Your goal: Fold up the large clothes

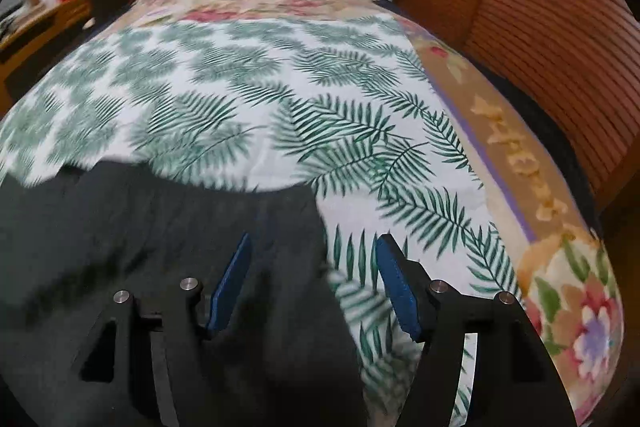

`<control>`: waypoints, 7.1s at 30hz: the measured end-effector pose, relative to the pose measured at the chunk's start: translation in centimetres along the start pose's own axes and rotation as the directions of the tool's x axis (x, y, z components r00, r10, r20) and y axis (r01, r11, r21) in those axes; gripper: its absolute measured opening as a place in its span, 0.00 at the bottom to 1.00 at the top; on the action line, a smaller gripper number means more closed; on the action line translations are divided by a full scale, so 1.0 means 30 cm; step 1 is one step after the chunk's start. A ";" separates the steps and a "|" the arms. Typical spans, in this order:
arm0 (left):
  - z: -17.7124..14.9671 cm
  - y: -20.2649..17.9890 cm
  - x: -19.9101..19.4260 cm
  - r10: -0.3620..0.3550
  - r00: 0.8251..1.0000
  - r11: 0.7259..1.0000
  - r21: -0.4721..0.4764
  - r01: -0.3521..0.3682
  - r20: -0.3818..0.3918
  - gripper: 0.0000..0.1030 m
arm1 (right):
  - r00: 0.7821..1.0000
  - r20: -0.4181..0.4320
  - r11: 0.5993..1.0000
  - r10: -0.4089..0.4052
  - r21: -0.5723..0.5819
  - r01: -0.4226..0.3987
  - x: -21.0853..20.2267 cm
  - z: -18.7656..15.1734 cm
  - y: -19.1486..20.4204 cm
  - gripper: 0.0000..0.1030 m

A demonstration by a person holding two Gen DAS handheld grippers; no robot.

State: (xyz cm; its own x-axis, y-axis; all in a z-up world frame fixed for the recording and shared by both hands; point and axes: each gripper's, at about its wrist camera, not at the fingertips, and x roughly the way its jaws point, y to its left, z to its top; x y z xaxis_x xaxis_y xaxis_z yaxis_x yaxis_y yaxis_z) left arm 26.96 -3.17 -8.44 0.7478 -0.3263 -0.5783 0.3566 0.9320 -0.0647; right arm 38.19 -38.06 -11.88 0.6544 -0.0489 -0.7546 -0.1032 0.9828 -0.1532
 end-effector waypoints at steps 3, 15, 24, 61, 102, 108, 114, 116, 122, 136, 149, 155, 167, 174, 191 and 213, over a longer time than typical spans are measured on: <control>0.008 -0.046 -0.034 -0.013 1.000 1.000 0.021 0.013 0.021 0.20 | 0.999 0.012 0.999 0.048 -0.013 -0.048 -0.080 -0.063 0.015 0.64; 0.009 -0.195 -0.140 -0.052 0.996 0.995 0.084 0.046 0.067 0.21 | 0.983 -0.001 0.980 0.182 -0.080 -0.181 -0.281 -0.305 0.149 0.64; -0.046 -0.219 -0.140 -0.050 0.998 0.996 0.079 0.048 0.029 0.21 | 0.954 0.043 0.949 0.298 -0.118 -0.291 -0.333 -0.370 0.299 0.64; -0.497 0.015 -0.463 0.219 0.953 0.962 -0.118 -0.247 -0.208 0.26 | 0.895 0.045 0.826 0.443 -0.407 -0.389 -0.411 -0.481 0.598 0.65; -0.479 0.069 -0.410 0.266 0.947 0.946 -0.142 -0.293 -0.183 0.07 | 0.880 -0.037 0.797 0.474 -0.406 -0.447 -0.353 -0.518 0.590 0.66; -0.375 -0.001 -0.468 0.260 0.962 0.957 -0.113 -0.269 -0.089 0.05 | 0.860 -0.053 0.780 0.507 -0.396 -0.484 -0.384 -0.511 0.546 0.66; -0.283 -0.065 -0.491 0.246 0.969 0.965 -0.084 -0.248 -0.030 0.04 | 0.861 -0.082 0.777 0.503 -0.394 -0.491 -0.369 -0.527 0.543 0.66; -0.254 -0.091 -0.485 0.246 0.969 0.967 -0.064 -0.247 -0.022 0.04 | 0.862 -0.076 0.778 0.502 -0.395 -0.488 -0.380 -0.526 0.531 0.66; -0.114 -0.221 -0.454 0.208 0.977 0.978 0.010 -0.209 0.033 0.03 | 0.883 -0.014 0.822 0.469 -0.359 -0.442 -0.419 -0.531 0.405 0.66; 0.211 -0.776 -0.204 -0.111 0.993 0.959 0.265 0.095 0.049 0.00 | 0.906 0.070 0.900 0.418 -0.165 -0.403 -0.450 -0.599 0.017 0.66; 0.142 -0.689 -0.215 -0.046 0.999 0.975 0.219 0.039 0.026 0.00 | 0.905 0.092 0.904 0.415 -0.156 -0.398 -0.476 -0.609 -0.008 0.66; 0.074 -0.571 -0.243 -0.004 1.000 0.984 0.177 0.001 0.017 0.01 | 0.889 0.127 0.892 0.440 -0.175 -0.417 -0.511 -0.568 0.042 0.66; -0.067 -0.424 -0.216 -0.003 1.000 0.996 0.091 0.006 -0.027 0.01 | 0.846 0.225 0.875 0.483 -0.151 -0.459 -0.567 -0.471 0.085 0.66; -0.132 -0.384 -0.189 -0.005 0.999 0.998 0.063 0.008 -0.052 0.01 | 0.851 0.199 0.874 0.486 -0.133 -0.468 -0.509 -0.440 0.119 0.66; -0.257 -0.275 -0.181 0.015 0.996 1.000 -0.015 -0.016 -0.085 0.02 | 0.831 0.174 0.849 0.529 -0.128 -0.513 -0.472 -0.439 0.161 0.41; -0.315 -0.176 -0.333 0.016 0.998 0.998 -0.065 -0.020 -0.057 0.09 | 0.779 0.284 0.829 0.559 -0.205 -0.520 -0.662 -0.254 0.312 0.03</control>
State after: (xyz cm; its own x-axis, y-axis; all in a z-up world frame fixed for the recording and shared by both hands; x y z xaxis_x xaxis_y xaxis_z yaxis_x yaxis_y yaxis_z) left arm 12.31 -3.34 -10.01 0.7203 -0.3018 -0.6246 0.3045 0.9466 -0.1062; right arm 18.53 -29.25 -3.20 0.6648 0.5620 -0.4922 -0.5797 0.8037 0.1346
